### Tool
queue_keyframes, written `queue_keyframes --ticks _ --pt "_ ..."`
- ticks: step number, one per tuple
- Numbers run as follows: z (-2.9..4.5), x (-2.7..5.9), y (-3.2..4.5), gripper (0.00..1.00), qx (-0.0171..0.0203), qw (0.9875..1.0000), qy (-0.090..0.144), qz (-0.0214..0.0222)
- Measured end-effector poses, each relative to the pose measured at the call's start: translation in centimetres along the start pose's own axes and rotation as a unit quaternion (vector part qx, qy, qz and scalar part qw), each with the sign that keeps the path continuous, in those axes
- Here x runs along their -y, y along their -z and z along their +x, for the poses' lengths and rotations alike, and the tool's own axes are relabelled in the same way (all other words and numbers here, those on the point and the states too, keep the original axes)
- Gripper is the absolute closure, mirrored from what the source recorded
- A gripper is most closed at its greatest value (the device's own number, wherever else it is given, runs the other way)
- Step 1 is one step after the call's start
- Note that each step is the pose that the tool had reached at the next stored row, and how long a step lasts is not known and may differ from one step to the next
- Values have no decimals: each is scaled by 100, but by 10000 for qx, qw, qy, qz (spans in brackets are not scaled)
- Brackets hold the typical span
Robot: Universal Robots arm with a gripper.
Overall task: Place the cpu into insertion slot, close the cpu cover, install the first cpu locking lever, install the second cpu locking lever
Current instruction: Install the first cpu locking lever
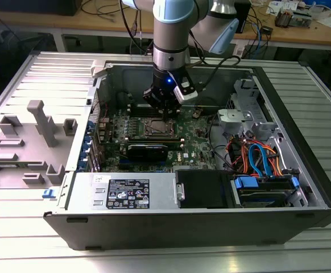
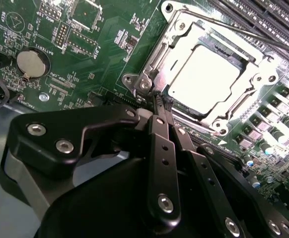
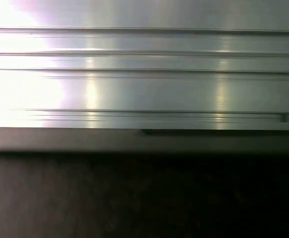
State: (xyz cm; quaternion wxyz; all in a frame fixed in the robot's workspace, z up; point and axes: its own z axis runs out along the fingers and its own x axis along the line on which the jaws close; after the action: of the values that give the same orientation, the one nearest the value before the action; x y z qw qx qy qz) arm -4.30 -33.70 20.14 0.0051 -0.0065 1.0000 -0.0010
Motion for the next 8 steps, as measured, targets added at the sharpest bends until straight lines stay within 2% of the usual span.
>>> queue_keyframes --ticks 4,6,8 --pt "0 -1 1 89 -17 10000 -1 -27" --pt "0 -2 6 89 -18 10000 -2 -58" --pt "-4 -4 50 89 -16 10000 -1 -71"
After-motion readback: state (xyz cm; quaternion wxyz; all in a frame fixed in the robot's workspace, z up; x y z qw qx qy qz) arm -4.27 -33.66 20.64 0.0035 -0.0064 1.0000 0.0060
